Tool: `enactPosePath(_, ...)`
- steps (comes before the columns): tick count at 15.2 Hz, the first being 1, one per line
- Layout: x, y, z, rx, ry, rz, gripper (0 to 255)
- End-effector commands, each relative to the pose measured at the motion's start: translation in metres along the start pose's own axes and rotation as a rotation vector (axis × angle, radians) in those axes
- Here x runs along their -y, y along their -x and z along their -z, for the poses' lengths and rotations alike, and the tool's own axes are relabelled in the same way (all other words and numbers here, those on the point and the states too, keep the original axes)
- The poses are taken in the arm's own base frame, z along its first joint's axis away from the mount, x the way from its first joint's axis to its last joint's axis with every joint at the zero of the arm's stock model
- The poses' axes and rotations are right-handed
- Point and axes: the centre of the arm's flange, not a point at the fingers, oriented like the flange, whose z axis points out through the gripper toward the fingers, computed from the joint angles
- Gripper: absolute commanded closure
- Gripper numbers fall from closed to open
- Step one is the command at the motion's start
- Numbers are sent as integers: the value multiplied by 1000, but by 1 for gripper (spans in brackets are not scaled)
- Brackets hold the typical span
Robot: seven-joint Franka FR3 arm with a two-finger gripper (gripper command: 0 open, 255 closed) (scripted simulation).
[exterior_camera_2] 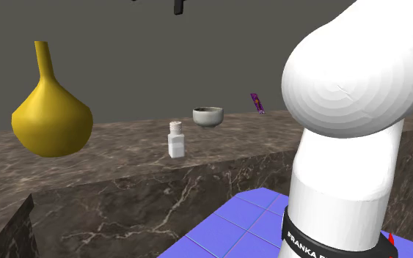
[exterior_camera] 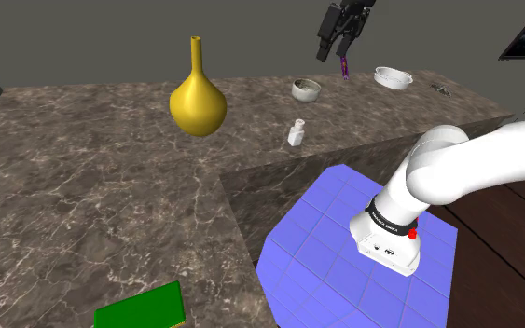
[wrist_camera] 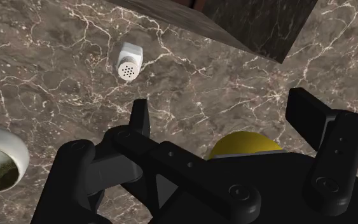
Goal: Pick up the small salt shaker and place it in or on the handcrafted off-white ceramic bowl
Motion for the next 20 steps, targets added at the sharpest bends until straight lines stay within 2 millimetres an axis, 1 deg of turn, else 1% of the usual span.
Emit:
enactPosePath(1,0,0,0,0,0,0,0)
enactPosePath(10,-39,-5,-110,-40,30,62,0)
enactPosePath(19,-81,-17,-219,-81,61,124,0)
enactPosePath(20,-81,-17,-219,-81,61,125,0)
